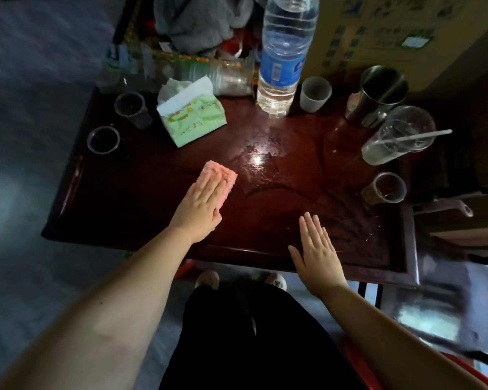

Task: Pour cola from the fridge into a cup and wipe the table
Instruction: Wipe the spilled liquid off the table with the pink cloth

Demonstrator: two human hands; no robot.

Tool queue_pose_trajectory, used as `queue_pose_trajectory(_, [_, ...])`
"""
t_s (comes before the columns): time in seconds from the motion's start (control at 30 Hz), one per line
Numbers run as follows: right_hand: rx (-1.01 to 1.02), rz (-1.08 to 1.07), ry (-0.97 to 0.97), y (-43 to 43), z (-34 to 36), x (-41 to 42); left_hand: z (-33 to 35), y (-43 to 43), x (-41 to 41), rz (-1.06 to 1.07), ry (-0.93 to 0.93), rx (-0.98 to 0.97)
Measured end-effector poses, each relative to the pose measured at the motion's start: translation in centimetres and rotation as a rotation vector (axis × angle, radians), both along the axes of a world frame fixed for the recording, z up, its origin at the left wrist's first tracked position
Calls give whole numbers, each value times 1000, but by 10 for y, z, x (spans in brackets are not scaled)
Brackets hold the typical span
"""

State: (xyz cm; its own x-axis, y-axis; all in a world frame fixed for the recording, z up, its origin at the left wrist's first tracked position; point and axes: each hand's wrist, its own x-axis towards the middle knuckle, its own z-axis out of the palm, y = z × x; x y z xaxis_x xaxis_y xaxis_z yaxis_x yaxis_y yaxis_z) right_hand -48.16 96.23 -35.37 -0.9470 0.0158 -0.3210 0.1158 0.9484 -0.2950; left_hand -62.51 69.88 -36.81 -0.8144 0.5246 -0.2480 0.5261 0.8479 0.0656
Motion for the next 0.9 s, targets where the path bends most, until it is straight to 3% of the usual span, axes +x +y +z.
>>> queue_pose_trajectory(0.37, [13,-56,8,-139,-2,-34,5,-129,13,318,-59,58])
queue_pose_trajectory(0.67, [165,-35,-95,-170,-2,-32,10,-146,5,310,-58,-89])
queue_pose_trajectory(0.9, [182,22,-239,-169,26,-48,62,-137,-9,210,-296,-188])
